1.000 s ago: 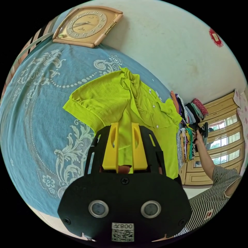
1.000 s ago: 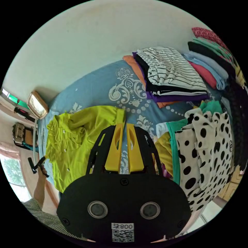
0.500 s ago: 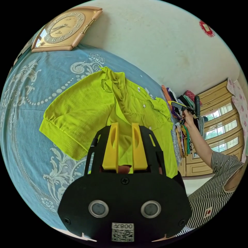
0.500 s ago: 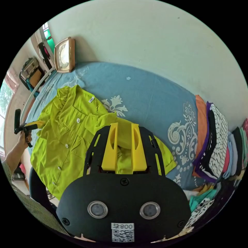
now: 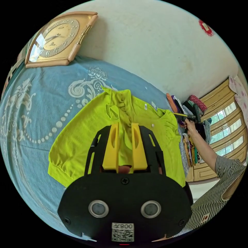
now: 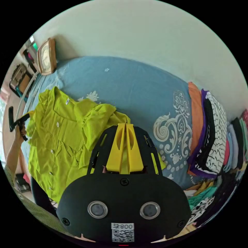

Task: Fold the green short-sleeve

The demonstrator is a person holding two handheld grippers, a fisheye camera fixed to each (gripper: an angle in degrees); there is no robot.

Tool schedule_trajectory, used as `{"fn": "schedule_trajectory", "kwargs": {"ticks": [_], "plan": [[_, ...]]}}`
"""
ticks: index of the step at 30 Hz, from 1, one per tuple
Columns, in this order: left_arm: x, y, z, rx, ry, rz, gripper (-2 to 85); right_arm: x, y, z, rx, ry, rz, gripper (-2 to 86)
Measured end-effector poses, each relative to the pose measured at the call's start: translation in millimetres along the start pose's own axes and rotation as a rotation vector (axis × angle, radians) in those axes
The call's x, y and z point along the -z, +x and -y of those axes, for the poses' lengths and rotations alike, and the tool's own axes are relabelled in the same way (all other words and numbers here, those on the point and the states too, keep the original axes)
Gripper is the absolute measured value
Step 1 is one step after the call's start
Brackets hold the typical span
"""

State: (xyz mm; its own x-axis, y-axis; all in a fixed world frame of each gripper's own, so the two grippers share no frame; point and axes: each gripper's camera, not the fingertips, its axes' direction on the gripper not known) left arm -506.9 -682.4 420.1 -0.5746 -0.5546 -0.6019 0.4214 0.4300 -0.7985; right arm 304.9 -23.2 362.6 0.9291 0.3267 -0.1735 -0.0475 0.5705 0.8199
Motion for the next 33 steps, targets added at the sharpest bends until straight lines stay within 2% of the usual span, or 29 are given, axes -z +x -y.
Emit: {"fn": "schedule_trajectory", "kwargs": {"ticks": [2,5,8,12,16,20,22,26,29,33], "plan": [[-0.1,-0.2,10.9,-0.007,0.013,0.003,8.0,2.8,44.3,-5.6,-0.163,0.026,0.163,0.3],[-7.0,1.6,20.0,-0.016,0.001,-0.015,8.0,-2.9,83.5,-20.3,-0.344,0.059,0.259,0.2],[-14.7,7.0,21.0,-0.043,-0.03,-0.01,8.0,1.9,89.5,-34.1,-0.337,0.101,0.302,0.3],[-12.5,6.3,14.0,-0.044,-0.037,-0.007,8.1,15.4,75.0,-57.6,-0.239,0.109,0.268,1.1],[13.7,-4.2,-7.9,-0.009,0.015,0.031,8.9,22.3,79.0,-109.6,-0.23,0.063,0.119,4.4],[61.8,-30.1,-49.4,0.116,0.072,0.228,11.1,23.9,87.9,-166.4,-0.285,0.01,0.069,7.3],[80.5,-44.0,-67.2,0.188,0.095,0.264,11.9,21.8,87.9,-184.8,-0.31,-0.005,0.047,7.5],[80.5,-69.2,-86.5,0.3,0.009,0.231,10.9,0.8,91.9,-208.4,-0.414,-0.036,0.162,6.7],[81.5,-66.3,-85.2,0.303,-0.022,0.314,4.8,1.1,87.2,-215.0,-0.437,-0.024,0.132,3.2],[110.3,-56.3,-87.2,0.276,0.048,0.316,2.4,13.1,79.6,-229.0,-0.424,-0.015,0.169,1.1]]}}
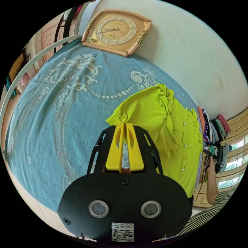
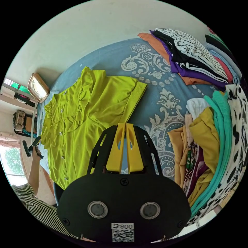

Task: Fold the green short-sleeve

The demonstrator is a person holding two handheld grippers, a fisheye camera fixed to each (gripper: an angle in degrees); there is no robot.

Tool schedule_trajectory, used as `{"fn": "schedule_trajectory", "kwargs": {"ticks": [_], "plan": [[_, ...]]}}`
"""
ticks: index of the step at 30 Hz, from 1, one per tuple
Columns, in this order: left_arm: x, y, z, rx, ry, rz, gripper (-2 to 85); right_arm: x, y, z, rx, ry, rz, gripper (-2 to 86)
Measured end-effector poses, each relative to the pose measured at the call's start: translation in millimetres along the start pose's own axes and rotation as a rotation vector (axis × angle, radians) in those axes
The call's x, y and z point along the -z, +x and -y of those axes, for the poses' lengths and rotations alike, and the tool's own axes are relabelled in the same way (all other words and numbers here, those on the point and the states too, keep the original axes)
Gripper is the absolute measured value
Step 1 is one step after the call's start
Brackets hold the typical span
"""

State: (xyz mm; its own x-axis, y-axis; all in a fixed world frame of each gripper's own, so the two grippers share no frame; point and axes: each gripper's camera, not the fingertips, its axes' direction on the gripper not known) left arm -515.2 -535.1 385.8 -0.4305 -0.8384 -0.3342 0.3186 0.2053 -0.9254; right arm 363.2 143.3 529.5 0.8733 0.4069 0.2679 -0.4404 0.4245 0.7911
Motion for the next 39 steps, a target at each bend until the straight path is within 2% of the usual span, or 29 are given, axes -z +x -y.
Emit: {"fn": "schedule_trajectory", "kwargs": {"ticks": [2,6,11,16,22,24,27,30,34,39], "plan": [[14.2,-0.4,-3.7,-0.022,0.038,0.024,2.3,4.2,0.8,-19.5,-0.002,0.014,-0.014,0.7],[17.5,-11.1,-7.2,-0.004,0.0,0.073,3.2,2.9,8.7,-37.5,-0.03,0.017,0.039,0.7],[37.5,-18.8,-7.0,0.026,0.084,-0.008,5.4,21.9,17.1,-44.7,-0.079,0.109,0.058,2.3],[38.6,-13.0,9.4,-0.014,0.067,-0.021,7.5,33.7,21.1,-27.5,-0.049,0.175,-0.028,5.9],[22.2,-9.1,37.9,-0.027,-0.013,-0.003,9.4,7.6,20.5,29.5,0.006,0.086,-0.125,7.7],[18.2,-6.2,42.6,-0.014,-0.05,0.093,6.3,-8.3,20.7,36.6,0.006,0.018,-0.172,6.8],[27.3,-4.3,45.8,-0.054,-0.081,0.131,2.4,-6.6,18.7,30.8,0.037,0.011,-0.186,2.6],[51.6,-7.7,47.4,-0.073,-0.025,0.162,1.5,9.9,23.9,20.1,0.041,0.047,-0.206,1.5],[69.0,-18.7,51.1,-0.05,-0.007,0.115,1.9,22.6,38.6,19.2,0.002,0.057,-0.142,1.1],[96.6,-31.0,30.8,-0.029,0.007,0.089,5.8,29.1,44.3,9.3,-0.053,0.033,-0.126,1.7]]}}
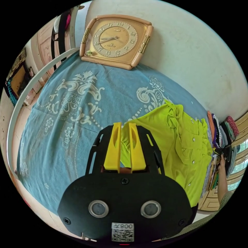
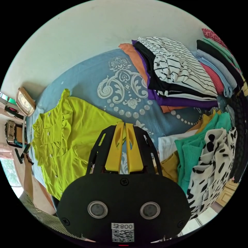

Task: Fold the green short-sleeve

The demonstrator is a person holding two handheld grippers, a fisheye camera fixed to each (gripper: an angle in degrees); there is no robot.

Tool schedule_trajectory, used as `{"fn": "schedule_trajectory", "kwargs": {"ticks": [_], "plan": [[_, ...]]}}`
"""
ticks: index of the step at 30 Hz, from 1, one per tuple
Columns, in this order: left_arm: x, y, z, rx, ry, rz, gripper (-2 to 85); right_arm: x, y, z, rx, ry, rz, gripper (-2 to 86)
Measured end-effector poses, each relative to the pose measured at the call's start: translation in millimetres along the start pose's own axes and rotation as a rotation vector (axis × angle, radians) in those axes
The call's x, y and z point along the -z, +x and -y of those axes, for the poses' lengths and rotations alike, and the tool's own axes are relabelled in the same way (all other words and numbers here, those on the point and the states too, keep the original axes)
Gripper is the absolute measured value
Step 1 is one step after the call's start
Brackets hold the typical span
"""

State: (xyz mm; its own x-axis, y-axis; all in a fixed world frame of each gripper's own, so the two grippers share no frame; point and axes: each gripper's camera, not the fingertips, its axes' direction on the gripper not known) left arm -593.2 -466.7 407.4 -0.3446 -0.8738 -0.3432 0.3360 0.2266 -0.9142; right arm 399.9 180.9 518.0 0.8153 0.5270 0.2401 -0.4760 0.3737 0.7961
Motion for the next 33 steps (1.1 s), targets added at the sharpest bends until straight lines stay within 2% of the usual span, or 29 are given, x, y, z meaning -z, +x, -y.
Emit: {"fn": "schedule_trajectory", "kwargs": {"ticks": [7,13,17,22,27,33], "plan": [[39.0,-24.2,-80.3,0.038,0.007,-0.309,8.4,17.3,-31.3,-88.3,0.144,0.013,0.143,6.4],[31.7,-23.9,-114.3,0.027,-0.122,-0.248,5.7,-12.8,-53.8,-116.9,0.219,-0.083,0.031,5.2],[60.9,-38.2,-115.5,0.043,-0.075,-0.182,3.3,-11.2,-29.9,-117.3,0.14,-0.1,0.113,2.1],[89.9,-61.7,-141.2,0.077,-0.076,-0.239,4.2,0.5,-20.6,-143.7,0.127,-0.083,0.126,0.7],[136.3,-90.7,-203.6,0.099,-0.116,-0.336,6.8,18.7,0.7,-191.8,0.087,-0.118,0.248,0.4],[185.0,-122.4,-293.3,0.155,-0.225,-0.339,8.4,34.1,18.3,-279.8,0.075,-0.218,0.344,1.6]]}}
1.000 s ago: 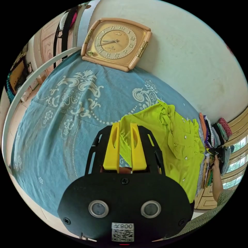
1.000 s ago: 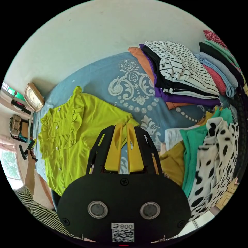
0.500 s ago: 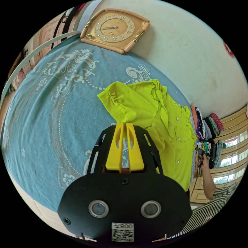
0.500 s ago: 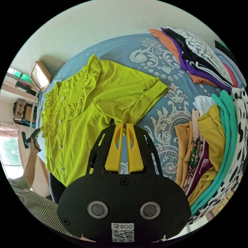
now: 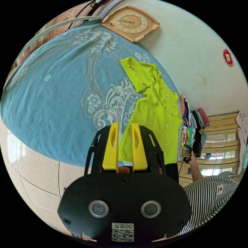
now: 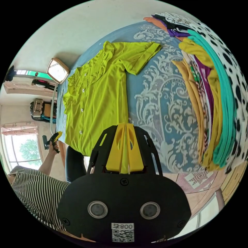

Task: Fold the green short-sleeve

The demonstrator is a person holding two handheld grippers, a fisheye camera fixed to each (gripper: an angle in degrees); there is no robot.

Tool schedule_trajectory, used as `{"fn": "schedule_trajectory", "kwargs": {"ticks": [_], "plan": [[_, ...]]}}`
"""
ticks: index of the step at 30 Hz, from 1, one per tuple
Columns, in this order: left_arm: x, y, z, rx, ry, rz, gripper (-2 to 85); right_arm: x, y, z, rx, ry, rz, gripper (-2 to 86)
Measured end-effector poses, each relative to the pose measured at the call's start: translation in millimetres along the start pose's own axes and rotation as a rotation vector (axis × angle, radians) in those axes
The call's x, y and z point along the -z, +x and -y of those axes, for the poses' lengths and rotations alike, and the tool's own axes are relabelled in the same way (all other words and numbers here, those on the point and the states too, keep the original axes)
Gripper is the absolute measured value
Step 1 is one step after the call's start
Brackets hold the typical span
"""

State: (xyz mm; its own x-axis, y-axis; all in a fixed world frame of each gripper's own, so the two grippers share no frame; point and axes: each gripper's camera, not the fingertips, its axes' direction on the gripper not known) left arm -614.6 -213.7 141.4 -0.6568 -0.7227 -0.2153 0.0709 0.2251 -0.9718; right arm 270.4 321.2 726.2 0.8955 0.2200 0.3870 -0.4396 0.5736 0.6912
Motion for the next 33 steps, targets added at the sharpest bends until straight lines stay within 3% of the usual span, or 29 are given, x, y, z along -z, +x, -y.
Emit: {"fn": "schedule_trajectory", "kwargs": {"ticks": [7,17,23,33], "plan": [[19.7,-9.1,-58.8,0.007,-0.046,-0.003,9.8,-1.7,12.8,-76.6,-0.07,-0.038,0.05,6.3],[17.7,5.5,-87.9,-0.019,-0.112,0.03,9.2,-17.1,-3.6,-107.7,-0.014,-0.082,-0.071,8.6],[25.1,12.1,-106.4,-0.003,-0.134,0.075,5.1,-33.4,-16.3,-110.9,-0.015,-0.125,-0.18,4.7],[46.8,29.3,-152.5,-0.014,-0.131,-0.003,1.2,-19.3,-18.4,-127.6,0.024,-0.167,-0.132,0.6]]}}
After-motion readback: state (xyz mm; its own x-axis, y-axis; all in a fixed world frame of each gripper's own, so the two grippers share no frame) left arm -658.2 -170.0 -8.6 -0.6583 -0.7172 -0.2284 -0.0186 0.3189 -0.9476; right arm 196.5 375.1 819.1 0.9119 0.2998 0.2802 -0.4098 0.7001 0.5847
